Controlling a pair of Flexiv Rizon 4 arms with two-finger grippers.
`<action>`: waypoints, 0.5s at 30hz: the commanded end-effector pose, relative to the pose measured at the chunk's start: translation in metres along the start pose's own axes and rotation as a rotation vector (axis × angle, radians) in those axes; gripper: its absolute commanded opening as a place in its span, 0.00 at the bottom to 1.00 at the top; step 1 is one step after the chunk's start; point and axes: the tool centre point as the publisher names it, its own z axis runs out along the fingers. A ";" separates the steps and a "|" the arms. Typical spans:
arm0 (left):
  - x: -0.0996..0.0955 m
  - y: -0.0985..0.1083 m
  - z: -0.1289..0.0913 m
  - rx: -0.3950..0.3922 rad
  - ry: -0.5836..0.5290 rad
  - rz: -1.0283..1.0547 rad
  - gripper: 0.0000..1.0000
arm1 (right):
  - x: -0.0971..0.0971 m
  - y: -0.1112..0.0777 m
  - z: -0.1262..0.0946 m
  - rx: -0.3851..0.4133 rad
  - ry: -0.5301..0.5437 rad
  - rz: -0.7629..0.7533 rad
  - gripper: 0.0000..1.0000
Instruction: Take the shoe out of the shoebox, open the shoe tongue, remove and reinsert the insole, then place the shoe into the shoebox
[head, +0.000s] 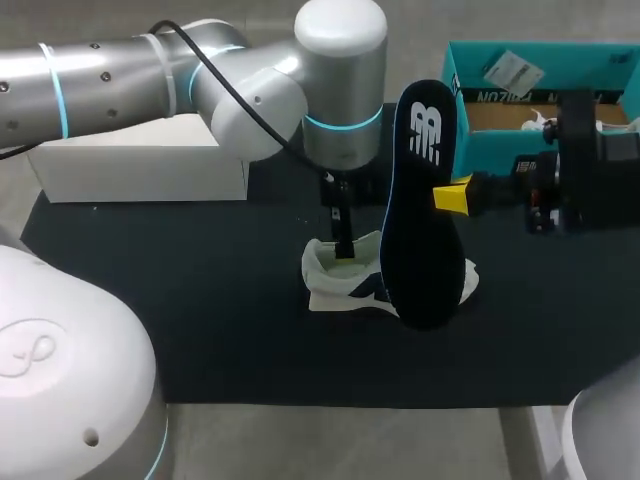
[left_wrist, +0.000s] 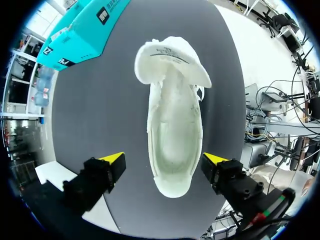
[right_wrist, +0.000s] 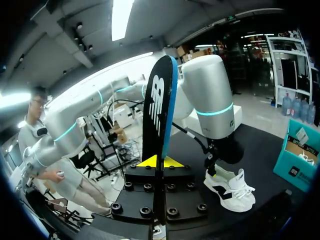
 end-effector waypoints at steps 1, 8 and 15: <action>-0.014 -0.024 0.013 -0.016 0.027 0.001 1.00 | 0.007 -0.001 0.003 -0.004 -0.013 0.000 0.00; -0.020 -0.047 0.029 -0.024 0.021 0.023 0.77 | 0.007 -0.001 0.003 -0.004 -0.013 0.000 0.00; -0.026 -0.055 0.051 -0.005 0.051 0.023 0.35 | 0.007 -0.001 0.003 -0.004 -0.013 0.000 0.00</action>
